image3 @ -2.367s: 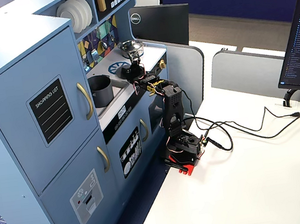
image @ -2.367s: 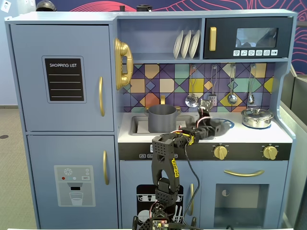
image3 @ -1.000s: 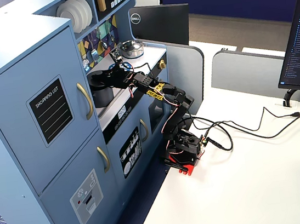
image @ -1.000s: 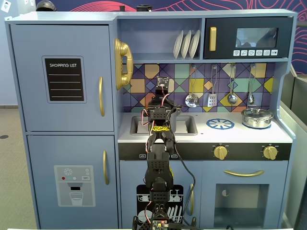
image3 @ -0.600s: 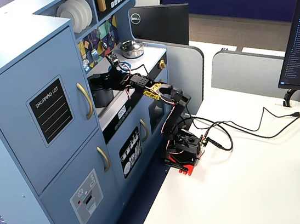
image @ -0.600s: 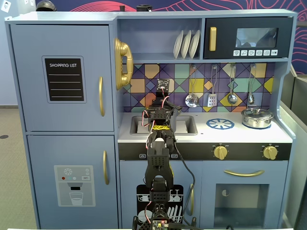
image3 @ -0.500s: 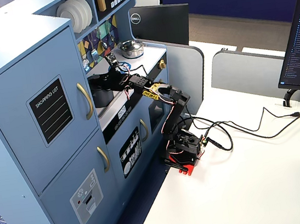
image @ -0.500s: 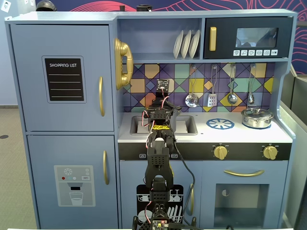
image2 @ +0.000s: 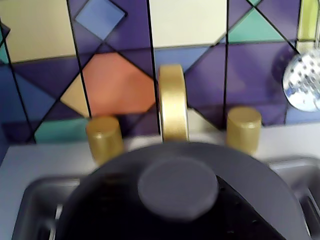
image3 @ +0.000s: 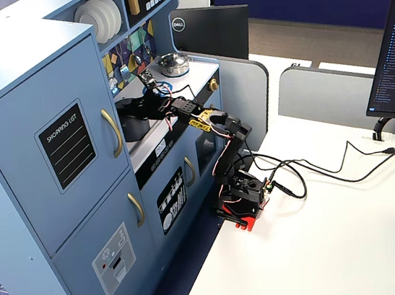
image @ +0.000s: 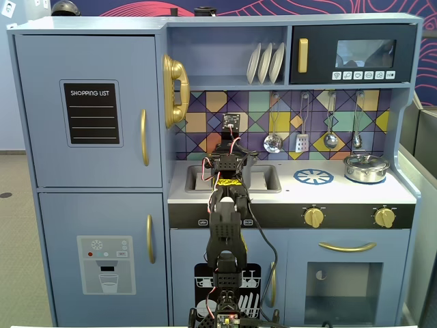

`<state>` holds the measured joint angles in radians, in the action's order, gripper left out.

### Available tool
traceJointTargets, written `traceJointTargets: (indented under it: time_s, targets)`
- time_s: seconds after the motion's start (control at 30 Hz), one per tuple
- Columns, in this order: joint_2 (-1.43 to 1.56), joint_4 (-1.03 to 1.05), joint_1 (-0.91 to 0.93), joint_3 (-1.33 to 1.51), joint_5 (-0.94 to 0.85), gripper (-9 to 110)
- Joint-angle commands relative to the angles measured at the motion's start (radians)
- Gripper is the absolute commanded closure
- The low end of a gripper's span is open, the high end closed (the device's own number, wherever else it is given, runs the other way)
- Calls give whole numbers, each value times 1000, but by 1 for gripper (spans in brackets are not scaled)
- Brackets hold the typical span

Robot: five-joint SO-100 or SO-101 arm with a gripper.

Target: Pick up the lid from the counter and put it on the gray recipient

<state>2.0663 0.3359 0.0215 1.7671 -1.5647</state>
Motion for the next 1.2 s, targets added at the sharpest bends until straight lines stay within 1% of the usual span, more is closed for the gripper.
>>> traceJointTargets:
  time_s: [0.0, 0.07, 0.17, 0.23, 0.27, 0.37, 0.43, 0.47, 0.5, 0.6, 0.67, 0.7, 0.77, 0.83, 0.97, 1.07, 1.17]
  targets:
    - [195, 160, -21, -14, -14, 80]
    - [318, 301, -26, 12, -12, 81]
    - [529, 588, -43, 49, -3, 86]
    - [626, 790, -48, 55, 9, 88]
    - [660, 857, -49, 74, 14, 90]
    - [744, 948, -43, 210, 23, 96]
    - [747, 1037, -41, 314, -97, 98]
    - [742, 1045, -41, 377, -114, 101]
    - [744, 1035, -37, 446, -77, 101]
    - [782, 861, -18, 698, 66, 101]
    - [824, 721, -20, 857, 124, 101]
    - [847, 681, -32, 919, 156, 101]
    - [893, 669, -51, 1011, 183, 101]
    - [962, 716, -52, 1075, 204, 101]
    - [1104, 904, -38, 1169, 198, 101]
    - [1111, 1031, -38, 1198, 161, 101]
    - [1111, 1115, -43, 1230, 137, 101]
